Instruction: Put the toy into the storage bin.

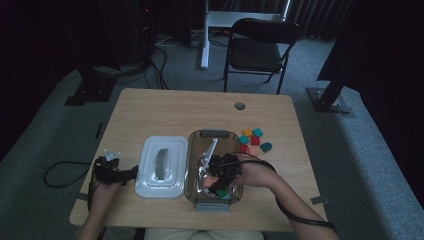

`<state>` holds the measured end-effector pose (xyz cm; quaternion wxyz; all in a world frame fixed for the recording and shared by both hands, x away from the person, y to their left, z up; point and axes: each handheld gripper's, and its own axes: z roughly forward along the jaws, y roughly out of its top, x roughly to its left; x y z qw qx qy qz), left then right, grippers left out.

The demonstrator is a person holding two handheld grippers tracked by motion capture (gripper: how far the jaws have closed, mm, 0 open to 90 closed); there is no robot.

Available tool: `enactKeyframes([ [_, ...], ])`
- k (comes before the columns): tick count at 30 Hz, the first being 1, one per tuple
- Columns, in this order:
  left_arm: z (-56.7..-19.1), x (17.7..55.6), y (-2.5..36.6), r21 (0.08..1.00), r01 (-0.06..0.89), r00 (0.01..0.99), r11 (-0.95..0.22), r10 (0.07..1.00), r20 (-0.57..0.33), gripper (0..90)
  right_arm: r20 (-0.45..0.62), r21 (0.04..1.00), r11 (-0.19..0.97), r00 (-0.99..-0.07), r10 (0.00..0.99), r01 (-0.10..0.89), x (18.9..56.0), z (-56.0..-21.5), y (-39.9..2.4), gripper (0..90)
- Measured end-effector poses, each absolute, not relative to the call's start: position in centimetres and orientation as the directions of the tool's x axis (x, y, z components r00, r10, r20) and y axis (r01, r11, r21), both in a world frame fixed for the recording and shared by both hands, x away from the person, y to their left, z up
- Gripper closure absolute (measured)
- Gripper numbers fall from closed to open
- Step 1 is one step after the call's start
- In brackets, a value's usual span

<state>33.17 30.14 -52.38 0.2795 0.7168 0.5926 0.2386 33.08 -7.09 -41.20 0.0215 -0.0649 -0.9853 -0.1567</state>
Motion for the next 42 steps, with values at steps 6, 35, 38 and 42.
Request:
enactKeyframes([
  [6, -52.4, 33.2, 30.1, 0.684, 0.716, 0.184, -0.141, 0.983, 0.01, 0.5, 0.062, 0.269, 0.954, -0.991, 0.118, 0.13, 33.0, -41.9, -6.7, 58.6],
  [35, -52.4, 33.2, 30.1, 0.684, 0.716, 0.184, -0.141, 0.983, 0.01, 0.5, 0.061, 0.378, 0.896, -0.972, 0.226, 0.232, 32.3, -38.3, -10.0, 49.9],
  [38, -52.4, 33.2, 30.1, 0.683, 0.716, 0.183, -0.141, 0.983, 0.01, 0.5, 0.052, 0.406, 0.878, -0.965, 0.256, 0.255, 32.5, -37.5, -11.2, 49.1],
  [42, -52.4, 33.2, 30.1, 0.683, 0.717, 0.184, -0.141, 0.983, 0.011, 0.5, 0.045, 0.45, 0.844, -0.951, 0.307, 0.294, 32.8, -36.4, -13.2, 48.1],
])
